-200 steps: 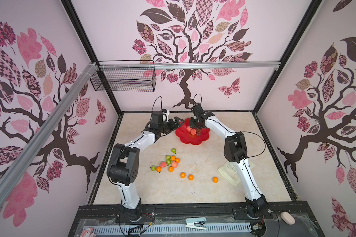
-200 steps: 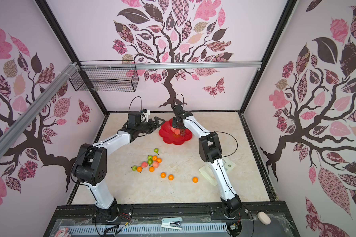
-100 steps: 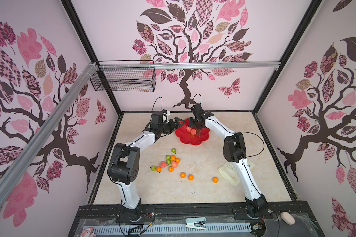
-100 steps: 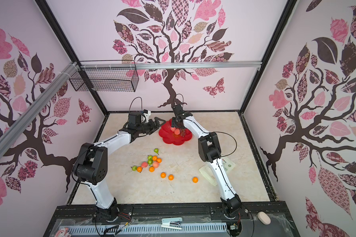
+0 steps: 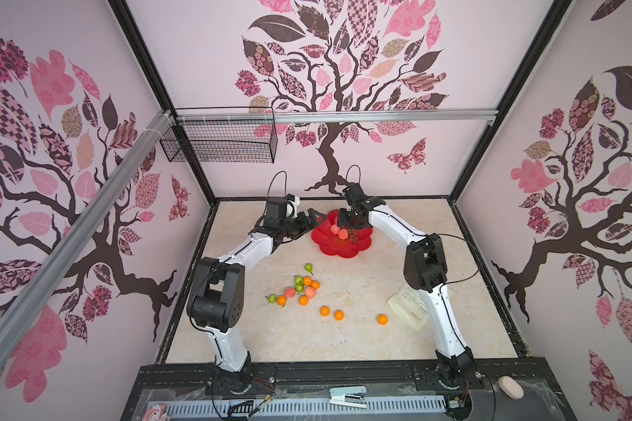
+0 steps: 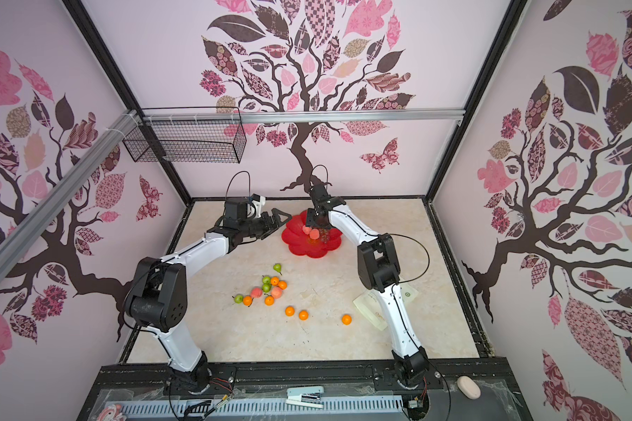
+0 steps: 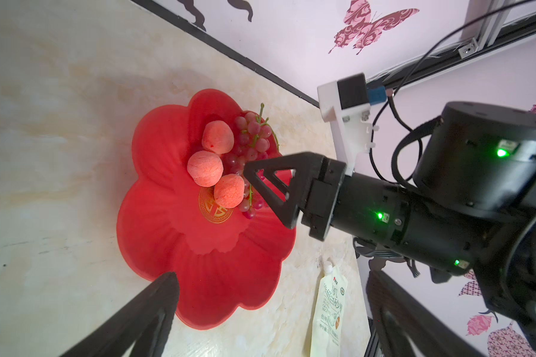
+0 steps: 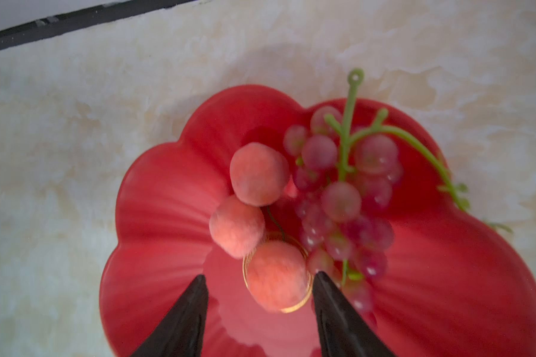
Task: Place and organize the fake fruits in the fruit bowl
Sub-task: 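Lower the peach into the bowl and open the right gripper, then move the right gripper over another pink peach among the pears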
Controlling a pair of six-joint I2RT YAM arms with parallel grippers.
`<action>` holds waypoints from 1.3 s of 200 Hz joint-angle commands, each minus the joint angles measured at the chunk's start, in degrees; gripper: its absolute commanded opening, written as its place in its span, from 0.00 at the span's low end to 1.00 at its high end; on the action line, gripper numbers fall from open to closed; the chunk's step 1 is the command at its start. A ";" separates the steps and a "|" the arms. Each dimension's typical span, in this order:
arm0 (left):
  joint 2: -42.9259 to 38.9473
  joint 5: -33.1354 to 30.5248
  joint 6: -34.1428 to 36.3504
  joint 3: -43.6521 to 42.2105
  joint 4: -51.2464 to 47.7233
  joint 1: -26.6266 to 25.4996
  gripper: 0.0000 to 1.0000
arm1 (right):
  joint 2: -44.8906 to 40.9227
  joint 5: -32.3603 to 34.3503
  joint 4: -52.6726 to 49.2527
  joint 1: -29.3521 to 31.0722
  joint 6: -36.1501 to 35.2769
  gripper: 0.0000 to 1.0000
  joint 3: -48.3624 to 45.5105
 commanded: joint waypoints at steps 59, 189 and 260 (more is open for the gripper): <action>-10.17 -4.95 8.59 -1.94 -8.26 -3.34 0.99 | -29.78 0.12 12.70 2.93 2.68 0.58 -33.12; -39.70 -16.01 10.21 -21.18 -30.07 -4.83 0.98 | -40.19 -0.23 20.00 18.07 15.20 0.56 -55.14; -51.27 -14.38 12.77 -27.89 -37.25 1.48 0.98 | -34.14 2.76 24.96 27.20 28.62 0.59 -54.63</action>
